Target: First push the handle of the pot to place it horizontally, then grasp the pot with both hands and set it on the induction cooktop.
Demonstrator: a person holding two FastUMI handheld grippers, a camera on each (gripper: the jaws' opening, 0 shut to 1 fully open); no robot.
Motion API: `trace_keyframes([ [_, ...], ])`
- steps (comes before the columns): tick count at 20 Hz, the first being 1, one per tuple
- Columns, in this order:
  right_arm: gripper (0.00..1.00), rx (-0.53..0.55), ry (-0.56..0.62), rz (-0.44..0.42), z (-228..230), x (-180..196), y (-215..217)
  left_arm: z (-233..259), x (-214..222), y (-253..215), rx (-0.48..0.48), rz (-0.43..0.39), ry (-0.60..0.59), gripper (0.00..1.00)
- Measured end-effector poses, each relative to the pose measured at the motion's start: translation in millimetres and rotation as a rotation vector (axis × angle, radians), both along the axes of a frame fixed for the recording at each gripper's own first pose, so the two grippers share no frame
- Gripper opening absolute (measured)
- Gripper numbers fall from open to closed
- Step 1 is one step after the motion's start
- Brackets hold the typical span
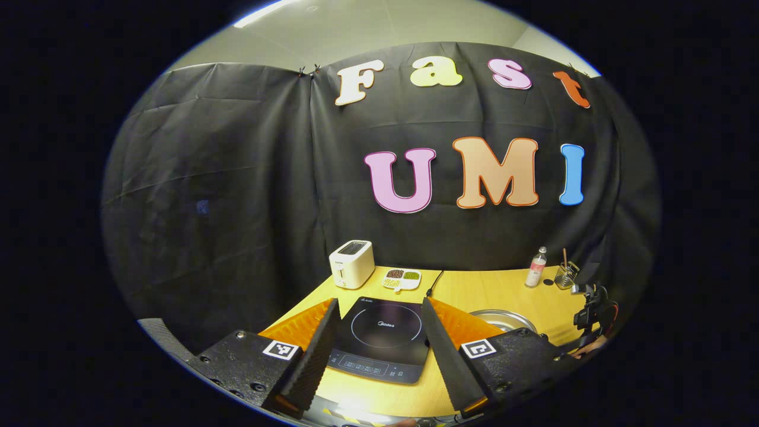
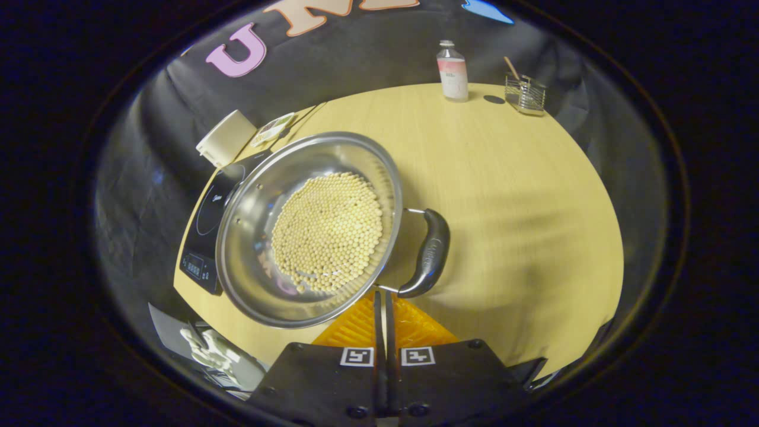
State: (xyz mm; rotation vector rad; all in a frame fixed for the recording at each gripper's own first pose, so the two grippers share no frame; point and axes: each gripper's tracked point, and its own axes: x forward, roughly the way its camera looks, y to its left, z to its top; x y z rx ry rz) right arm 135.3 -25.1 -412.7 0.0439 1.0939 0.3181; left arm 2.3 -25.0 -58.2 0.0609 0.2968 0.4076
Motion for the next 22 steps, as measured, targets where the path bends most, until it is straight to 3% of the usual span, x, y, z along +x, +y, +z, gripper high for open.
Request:
trace_keyframes([
  [8, 0.02, -0.027, -0.015, -0.009, 2, 18, -10, -9, -1, 1, -0.022, -0.007, 0.008, 0.84],
  [13, 0.02, -0.07, -0.041, -0.028, 11, 4, -13, -38, 14, 0, -0.087, -0.106, 0.055, 0.84],
  [18, 0.03, -0.06, -0.083, -0.149, 40, 3, -22, -90, 43, 4, -0.245, -0.221, 0.11, 0.85],
  [20, 0.08, -0.068, -0.086, -0.205, 41, 5, -24, -122, 54, 5, -0.298, -0.274, 0.171, 0.88],
  [22, 0.42, -0.108, -0.094, -0.236, 44, 3, -23, -151, 64, 6, -0.352, -0.331, 0.23, 0.88],
])
